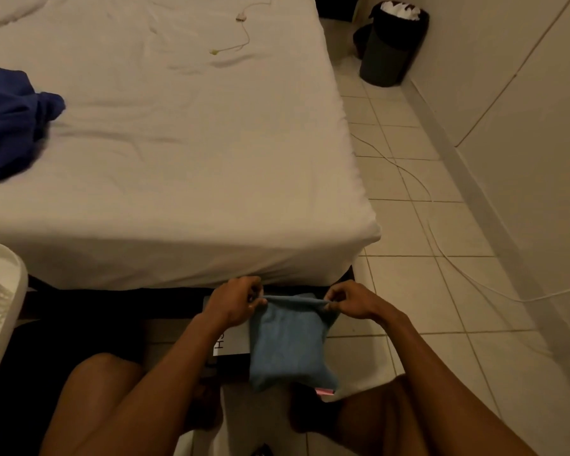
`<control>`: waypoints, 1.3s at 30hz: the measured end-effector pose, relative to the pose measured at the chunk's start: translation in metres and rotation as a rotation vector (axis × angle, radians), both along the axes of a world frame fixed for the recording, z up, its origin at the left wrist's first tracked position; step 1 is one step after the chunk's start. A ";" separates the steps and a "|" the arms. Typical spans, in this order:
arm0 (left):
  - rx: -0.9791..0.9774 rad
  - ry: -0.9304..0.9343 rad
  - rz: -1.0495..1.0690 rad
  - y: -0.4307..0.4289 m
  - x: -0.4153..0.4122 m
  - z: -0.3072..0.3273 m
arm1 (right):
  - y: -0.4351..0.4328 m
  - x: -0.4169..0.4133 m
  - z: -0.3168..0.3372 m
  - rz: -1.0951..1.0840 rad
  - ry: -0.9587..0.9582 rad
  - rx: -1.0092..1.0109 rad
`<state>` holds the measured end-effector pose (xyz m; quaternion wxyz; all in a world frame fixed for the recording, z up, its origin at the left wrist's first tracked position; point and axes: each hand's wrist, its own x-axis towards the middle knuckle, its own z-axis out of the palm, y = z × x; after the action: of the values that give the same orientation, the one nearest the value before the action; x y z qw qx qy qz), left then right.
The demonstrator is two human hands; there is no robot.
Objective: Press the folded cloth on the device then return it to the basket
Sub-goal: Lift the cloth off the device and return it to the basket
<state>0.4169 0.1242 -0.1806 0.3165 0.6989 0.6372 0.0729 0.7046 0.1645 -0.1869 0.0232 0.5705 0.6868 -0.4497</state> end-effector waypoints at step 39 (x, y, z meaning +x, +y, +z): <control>-0.051 -0.169 -0.034 -0.027 -0.015 0.101 | -0.026 -0.003 0.095 -0.062 -0.070 0.163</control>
<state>0.4020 0.0969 -0.0797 0.3881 0.6926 0.5980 0.1099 0.7016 0.1384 -0.0921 -0.0130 0.6068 0.7020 -0.3726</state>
